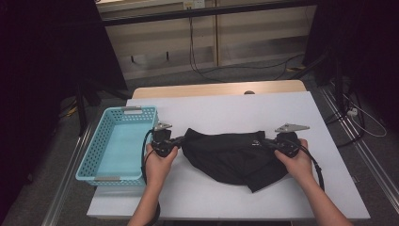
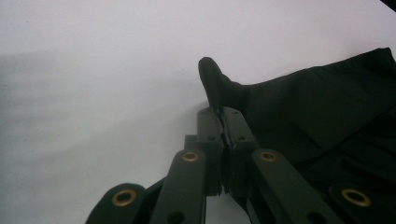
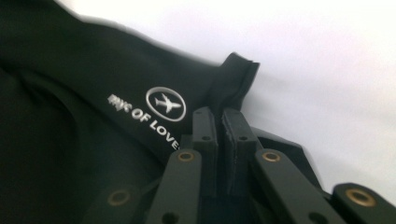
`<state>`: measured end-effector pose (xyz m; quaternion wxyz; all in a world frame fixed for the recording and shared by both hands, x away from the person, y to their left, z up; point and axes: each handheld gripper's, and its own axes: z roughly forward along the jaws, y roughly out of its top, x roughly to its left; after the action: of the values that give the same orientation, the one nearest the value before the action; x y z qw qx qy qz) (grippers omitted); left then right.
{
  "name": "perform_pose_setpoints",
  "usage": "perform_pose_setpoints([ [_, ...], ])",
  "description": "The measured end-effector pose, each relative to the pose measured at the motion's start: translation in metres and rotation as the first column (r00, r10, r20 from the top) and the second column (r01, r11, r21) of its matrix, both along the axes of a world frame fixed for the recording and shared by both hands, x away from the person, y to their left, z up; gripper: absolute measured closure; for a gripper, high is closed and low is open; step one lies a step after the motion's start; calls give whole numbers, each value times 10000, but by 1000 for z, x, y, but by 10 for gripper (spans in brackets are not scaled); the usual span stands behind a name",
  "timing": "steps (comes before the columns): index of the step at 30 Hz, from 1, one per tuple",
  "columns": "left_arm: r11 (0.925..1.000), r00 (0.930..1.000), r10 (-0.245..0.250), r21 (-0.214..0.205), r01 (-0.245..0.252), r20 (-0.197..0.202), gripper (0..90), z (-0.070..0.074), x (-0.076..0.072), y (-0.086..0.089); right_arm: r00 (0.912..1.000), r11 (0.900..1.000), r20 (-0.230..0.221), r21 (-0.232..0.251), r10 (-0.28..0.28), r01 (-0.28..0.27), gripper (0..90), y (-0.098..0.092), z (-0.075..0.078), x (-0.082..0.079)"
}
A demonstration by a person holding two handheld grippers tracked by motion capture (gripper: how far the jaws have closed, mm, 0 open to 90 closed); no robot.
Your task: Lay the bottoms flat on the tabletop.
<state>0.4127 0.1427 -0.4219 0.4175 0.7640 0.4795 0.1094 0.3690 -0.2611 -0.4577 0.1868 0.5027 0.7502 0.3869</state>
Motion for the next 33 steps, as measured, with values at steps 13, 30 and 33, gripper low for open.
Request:
perform_pose_setpoints([
  [13, 9993, 9987, -130, -336, 147, 489, 873, 11, 1, -2, 9812, 9946, 1835, 940, -605, 437, 854, -20, 35, -18],
  [30, 9961, 9962, -297, -798, 363, 825, 873, 33, -6, -1, 9758, 9948, 2139, 988, -458, 251, 854, -22, 44, -28],
  [33, 9952, 9957, -279, -913, 359, 881, 873, 35, -7, 1, 9742, 9952, 2215, 950, -433, 226, 853, -20, 47, -30],
])
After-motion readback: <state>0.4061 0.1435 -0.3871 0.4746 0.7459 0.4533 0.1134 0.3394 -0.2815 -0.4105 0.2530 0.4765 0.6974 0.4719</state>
